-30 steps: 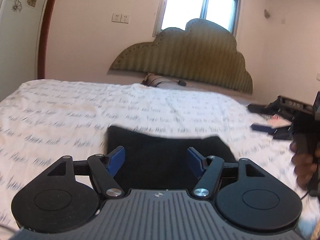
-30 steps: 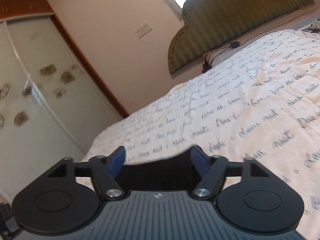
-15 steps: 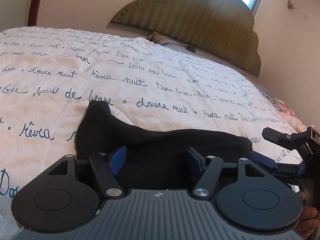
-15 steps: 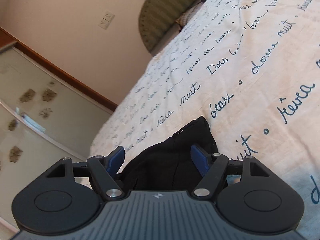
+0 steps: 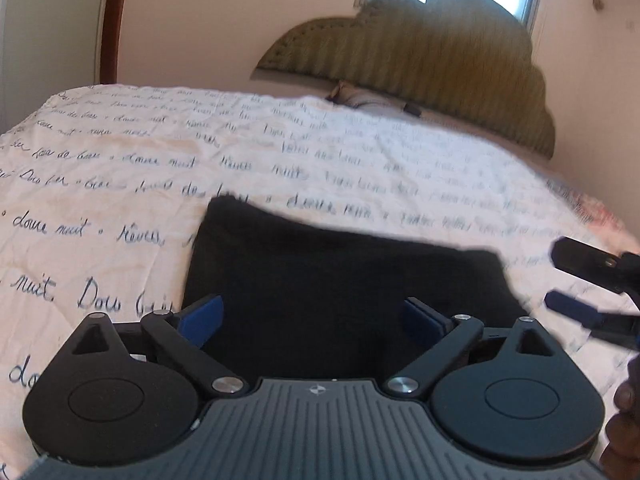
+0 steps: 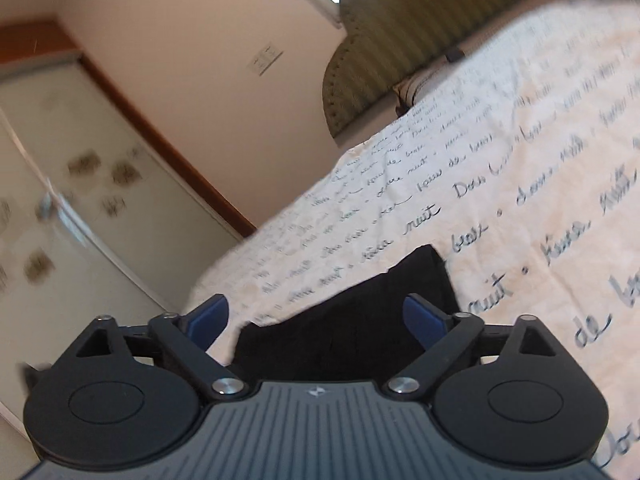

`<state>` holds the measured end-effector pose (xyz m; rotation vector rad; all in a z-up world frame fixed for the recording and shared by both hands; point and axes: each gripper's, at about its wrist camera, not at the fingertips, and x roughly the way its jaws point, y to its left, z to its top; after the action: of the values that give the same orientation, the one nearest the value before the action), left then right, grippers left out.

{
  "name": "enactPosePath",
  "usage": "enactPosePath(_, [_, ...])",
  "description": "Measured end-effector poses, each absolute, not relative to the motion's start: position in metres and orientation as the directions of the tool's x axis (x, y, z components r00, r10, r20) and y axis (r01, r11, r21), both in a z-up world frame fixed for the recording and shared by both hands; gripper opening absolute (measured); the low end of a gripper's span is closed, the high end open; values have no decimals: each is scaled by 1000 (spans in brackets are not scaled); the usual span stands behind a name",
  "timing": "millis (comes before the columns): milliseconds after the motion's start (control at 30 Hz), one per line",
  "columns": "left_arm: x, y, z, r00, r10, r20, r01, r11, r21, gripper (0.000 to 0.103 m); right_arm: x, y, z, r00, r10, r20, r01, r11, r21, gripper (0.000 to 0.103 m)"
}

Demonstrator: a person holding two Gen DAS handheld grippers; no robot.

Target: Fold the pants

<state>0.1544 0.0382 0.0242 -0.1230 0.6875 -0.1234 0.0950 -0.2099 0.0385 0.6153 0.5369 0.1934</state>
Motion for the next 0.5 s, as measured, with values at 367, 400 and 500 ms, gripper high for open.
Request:
enactPosePath(367, [146, 34, -5, 799, -78, -596, 50, 997, -64, 103, 103, -207, -7, 805, 254, -536, 66, 860, 507, 100])
enactPosePath(400, [145, 34, -5, 800, -78, -595, 50, 997, -63, 103, 103, -205, -6, 804, 249, -539, 65, 865, 497, 100])
enactPosePath(500, [146, 33, -5, 800, -77, -595, 50, 997, -62, 103, 103, -203, -4, 806, 245, -539, 66, 868, 492, 100])
